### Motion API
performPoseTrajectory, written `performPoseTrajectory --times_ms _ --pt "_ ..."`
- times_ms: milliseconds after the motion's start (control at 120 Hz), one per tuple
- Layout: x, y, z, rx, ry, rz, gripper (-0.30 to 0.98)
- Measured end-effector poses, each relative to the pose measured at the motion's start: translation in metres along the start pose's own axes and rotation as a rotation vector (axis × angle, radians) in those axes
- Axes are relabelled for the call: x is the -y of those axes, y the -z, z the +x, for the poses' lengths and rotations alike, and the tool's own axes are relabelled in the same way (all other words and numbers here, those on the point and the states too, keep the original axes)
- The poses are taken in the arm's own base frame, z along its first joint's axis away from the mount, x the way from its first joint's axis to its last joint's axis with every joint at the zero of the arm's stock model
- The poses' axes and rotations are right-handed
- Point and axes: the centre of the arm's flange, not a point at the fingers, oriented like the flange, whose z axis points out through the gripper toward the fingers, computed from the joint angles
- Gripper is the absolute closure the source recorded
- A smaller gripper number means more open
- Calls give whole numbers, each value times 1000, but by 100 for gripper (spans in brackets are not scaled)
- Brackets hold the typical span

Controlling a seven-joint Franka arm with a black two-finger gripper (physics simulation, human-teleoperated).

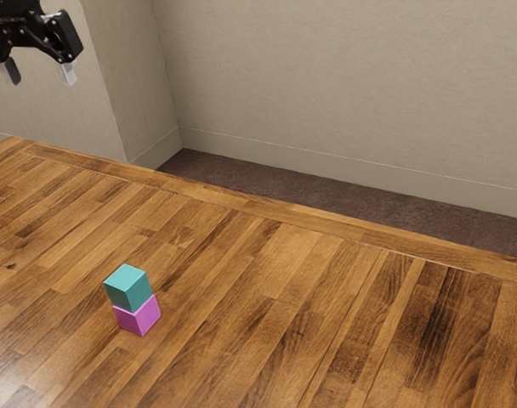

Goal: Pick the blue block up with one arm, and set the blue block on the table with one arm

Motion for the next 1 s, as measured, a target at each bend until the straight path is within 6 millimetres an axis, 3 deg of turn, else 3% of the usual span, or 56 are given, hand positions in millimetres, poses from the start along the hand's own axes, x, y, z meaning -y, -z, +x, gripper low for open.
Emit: performPoseTrajectory --times_ms 208,283,408,592,650,742,892,1000 --pt "-37 -34 5 79 -45 41 0" --pt "-29 -51 3 119 -26 55 0" --pt "-8 -75 -23 152 9 62 0" --pt "-13 -112 -46 182 13 77 0" --pt "-20 -123 -48 189 2 82 0" --pt "-21 -157 -48 216 6 95 0" --pt "-7 -209 -46 237 36 108 0" --pt "8 -228 -41 219 44 129 0"
